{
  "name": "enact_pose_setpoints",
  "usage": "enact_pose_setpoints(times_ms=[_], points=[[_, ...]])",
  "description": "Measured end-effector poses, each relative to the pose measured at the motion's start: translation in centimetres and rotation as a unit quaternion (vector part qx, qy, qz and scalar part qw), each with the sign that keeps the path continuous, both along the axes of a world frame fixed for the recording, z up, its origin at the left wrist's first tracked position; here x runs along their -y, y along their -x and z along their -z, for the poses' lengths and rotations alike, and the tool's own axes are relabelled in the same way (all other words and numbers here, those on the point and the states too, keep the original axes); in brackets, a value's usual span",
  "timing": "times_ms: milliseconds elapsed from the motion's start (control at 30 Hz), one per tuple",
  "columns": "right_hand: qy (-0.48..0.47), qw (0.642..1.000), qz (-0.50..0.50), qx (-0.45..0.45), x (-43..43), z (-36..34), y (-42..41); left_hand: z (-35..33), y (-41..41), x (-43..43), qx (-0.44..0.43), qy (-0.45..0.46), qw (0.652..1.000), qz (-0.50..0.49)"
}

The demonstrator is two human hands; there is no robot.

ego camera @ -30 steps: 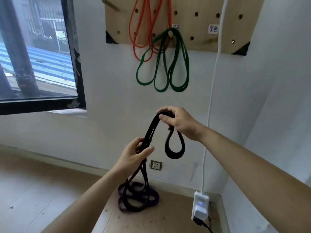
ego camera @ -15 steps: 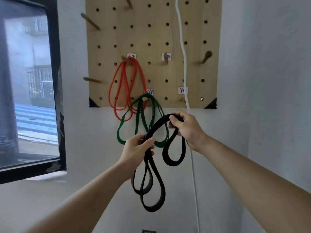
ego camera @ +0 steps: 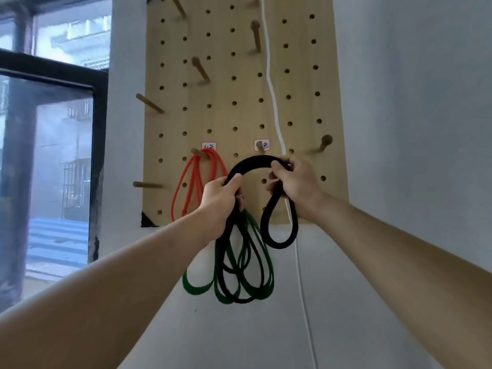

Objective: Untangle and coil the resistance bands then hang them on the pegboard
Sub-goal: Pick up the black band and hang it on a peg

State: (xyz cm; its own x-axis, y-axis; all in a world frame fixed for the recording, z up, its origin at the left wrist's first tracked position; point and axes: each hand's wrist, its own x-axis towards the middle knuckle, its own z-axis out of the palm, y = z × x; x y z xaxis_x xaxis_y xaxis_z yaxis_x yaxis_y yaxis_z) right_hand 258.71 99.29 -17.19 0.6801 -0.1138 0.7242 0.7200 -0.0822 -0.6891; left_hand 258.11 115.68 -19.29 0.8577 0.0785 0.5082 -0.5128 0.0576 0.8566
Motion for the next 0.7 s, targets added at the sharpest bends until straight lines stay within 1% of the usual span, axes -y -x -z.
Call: enact_pose_setpoints(times_ms=[100,167,267,367,467,633,700], points=[[-0.011,1.0,0.02,0.012,-0.3,-2.2,-1.1,-2.7,-1.0,0.4,-0.003,-0.007,1.0,-0.022],[-0.012,0.999,0.039,0.024,-0.3,-3.2,-1.7,-4.1,-1.8,0.7,0.009,0.005,1.0,-0.022],[0.013,0.994,0.084,0.065,0.0,-4.2,-2.8,-6.1,-3.1,1.3,0.036,0.006,0.999,-0.015],[0.054,0.99,0.093,0.089,0.4,-5.0,-3.6,-8.0,-4.4,1.8,0.064,-0.001,0.998,-0.025],[0.08,0.99,0.09,0.071,0.8,-5.9,-4.1,-9.2,-5.3,2.4,0.077,0.004,0.997,-0.026],[0.075,0.996,0.051,-0.006,1.4,-6.7,-5.9,-9.5,-7.9,3.3,0.063,0.001,0.996,-0.057],[0.116,0.99,0.077,-0.023,1.8,-6.5,-6.4,-9.1,-9.1,3.6,0.039,-0.001,0.998,-0.042]])
